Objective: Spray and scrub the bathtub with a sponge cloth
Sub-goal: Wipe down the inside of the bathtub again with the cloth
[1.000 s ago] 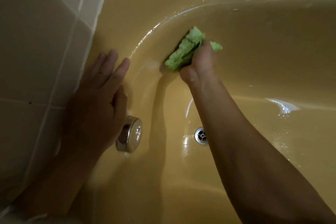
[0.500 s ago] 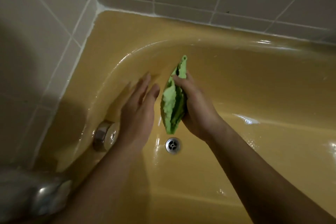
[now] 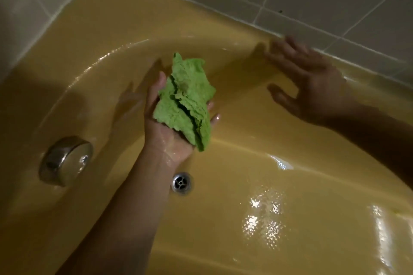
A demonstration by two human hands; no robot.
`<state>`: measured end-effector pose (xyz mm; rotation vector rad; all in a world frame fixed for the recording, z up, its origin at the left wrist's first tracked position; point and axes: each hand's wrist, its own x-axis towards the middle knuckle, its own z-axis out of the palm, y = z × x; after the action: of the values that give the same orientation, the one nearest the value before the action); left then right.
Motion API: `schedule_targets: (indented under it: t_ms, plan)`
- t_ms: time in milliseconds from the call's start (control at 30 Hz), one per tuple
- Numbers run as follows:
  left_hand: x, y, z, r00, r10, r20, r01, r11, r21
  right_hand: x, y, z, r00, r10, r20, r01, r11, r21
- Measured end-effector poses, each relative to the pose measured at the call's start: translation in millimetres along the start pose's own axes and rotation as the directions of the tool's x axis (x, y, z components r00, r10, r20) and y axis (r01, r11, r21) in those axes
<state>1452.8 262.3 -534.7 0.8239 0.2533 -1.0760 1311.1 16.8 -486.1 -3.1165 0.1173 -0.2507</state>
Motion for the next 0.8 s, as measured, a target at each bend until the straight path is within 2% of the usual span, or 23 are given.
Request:
schedule_targets:
  t_ms: [67,133,267,367,433,567,633,700,733,800]
  plan:
    - [5,-3,5,0.996,0.076,-0.048,-0.079,0.995,-0.064,-20,53,-2,0.992,-0.102,0.071,0.111,0.982,-0.15]
    - [8,-13,20,0.982,0.166,-0.086,-0.173,0.982,-0.081,-34,89,-4,0.962,-0.225,0.154,0.254,0.944,-0.212]
    - [38,-41,65,0.886,0.386,-0.257,-0.404,0.915,-0.018,-30,117,-4,0.879,-0.434,0.197,0.472,0.851,-0.231]
    - [73,-60,101,0.804,0.483,-0.347,-0.505,0.863,0.031,-30,128,0,0.849,-0.487,0.205,0.52,0.838,-0.164]
    - [87,-70,125,0.716,0.533,-0.45,-0.536,0.833,0.133,-30,132,-1,0.842,-0.503,0.194,0.53,0.839,-0.125]
    - [117,-83,150,0.493,0.604,-0.626,-0.567,0.769,0.295,-30,138,-2,0.83,-0.533,0.167,0.547,0.835,-0.052]
    - [129,-82,149,0.334,0.663,-0.671,-0.575,0.707,0.412,-30,141,-1,0.823,-0.549,0.146,0.558,0.829,-0.025]
    - [139,-85,149,0.157,0.777,-0.609,-0.58,0.572,0.58,-30,141,-1,0.818,-0.555,0.151,0.561,0.828,-0.002]
    - [144,-89,147,0.105,0.807,-0.581,-0.58,0.524,0.624,-30,141,-2,0.819,-0.554,0.151,0.56,0.828,0.002]
    - [156,-99,135,0.101,0.831,-0.548,-0.591,0.493,0.638,-30,143,-4,0.825,-0.541,0.16,0.548,0.836,0.0]
